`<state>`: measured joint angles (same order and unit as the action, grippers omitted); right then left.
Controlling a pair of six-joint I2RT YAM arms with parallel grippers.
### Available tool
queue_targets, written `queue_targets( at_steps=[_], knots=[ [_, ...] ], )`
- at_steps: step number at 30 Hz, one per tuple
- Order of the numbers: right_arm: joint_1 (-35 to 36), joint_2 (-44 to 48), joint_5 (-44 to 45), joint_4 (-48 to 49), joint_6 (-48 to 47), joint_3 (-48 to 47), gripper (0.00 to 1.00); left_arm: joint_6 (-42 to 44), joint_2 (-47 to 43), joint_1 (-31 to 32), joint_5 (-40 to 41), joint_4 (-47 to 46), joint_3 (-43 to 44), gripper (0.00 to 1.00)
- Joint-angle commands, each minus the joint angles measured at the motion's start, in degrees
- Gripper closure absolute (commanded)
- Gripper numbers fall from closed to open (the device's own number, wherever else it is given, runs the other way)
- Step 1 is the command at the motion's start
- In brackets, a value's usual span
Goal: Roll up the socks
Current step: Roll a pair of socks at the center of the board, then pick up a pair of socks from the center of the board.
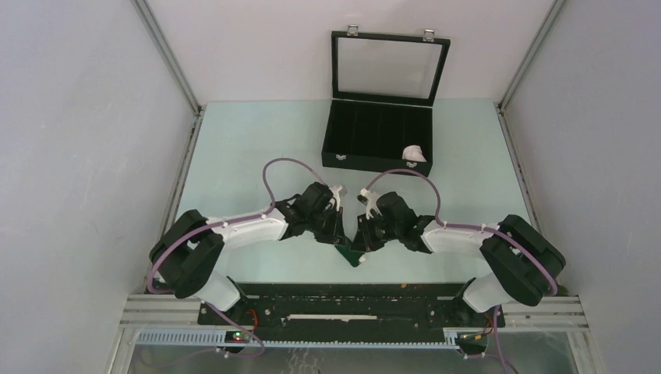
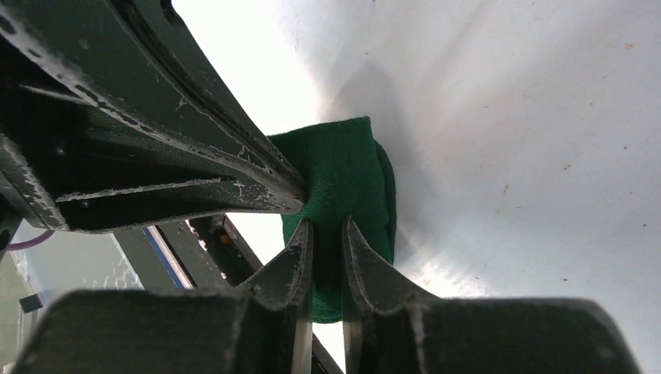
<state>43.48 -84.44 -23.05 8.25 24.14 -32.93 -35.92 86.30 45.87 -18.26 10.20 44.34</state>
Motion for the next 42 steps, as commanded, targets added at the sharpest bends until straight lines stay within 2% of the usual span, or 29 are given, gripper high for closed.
queue_targets(
  at_steps=[1,9,16,20,25,29,31,34,36,42],
  knots=[
    [-1.21,0.35,5.39,-5.28,-1.99,0.42,0.81,1.87,1.55,0.89,1.24,-0.33,2.19,0.96],
    [-1.06,6.71,6.09,-5.90,-2.48,0.11,0.58,2.51,3.34,0.98,2.48,-0.91,2.02,0.97],
    [0.60,13.43,7.83,-5.75,-8.46,0.06,0.51,2.71,3.60,0.90,2.48,-1.58,0.98,0.98],
    [3.46,15.30,9.25,-6.19,-13.84,0.06,0.45,2.70,3.81,0.98,2.31,-1.88,0.93,0.98],
    [7.79,16.44,11.59,-6.60,-20.49,0.06,0.42,2.83,4.29,1.05,2.17,-2.18,1.13,0.99],
    [10.44,15.85,13.15,-6.53,-23.26,0.06,0.40,2.84,4.81,1.00,1.94,-2.29,1.32,0.99],
    [11.79,15.04,14.05,-6.65,-23.98,0.06,0.31,2.93,4.88,1.01,1.98,-2.29,1.32,0.99],
    [13.77,13.69,16.84,-6.68,-24.05,0.06,0.31,3.05,5.08,1.03,1.93,-2.37,1.47,1.00],
    [16.43,10.16,21.82,-7.97,-26.00,-1.29,0.31,3.05,5.57,1.01,1.82,-2.53,1.45,1.00],
    [18.73,4.61,27.68,-10.96,-25.81,-4.58,0.31,3.04,5.97,1.01,1.66,-2.66,1.54,1.00]
  ],
)
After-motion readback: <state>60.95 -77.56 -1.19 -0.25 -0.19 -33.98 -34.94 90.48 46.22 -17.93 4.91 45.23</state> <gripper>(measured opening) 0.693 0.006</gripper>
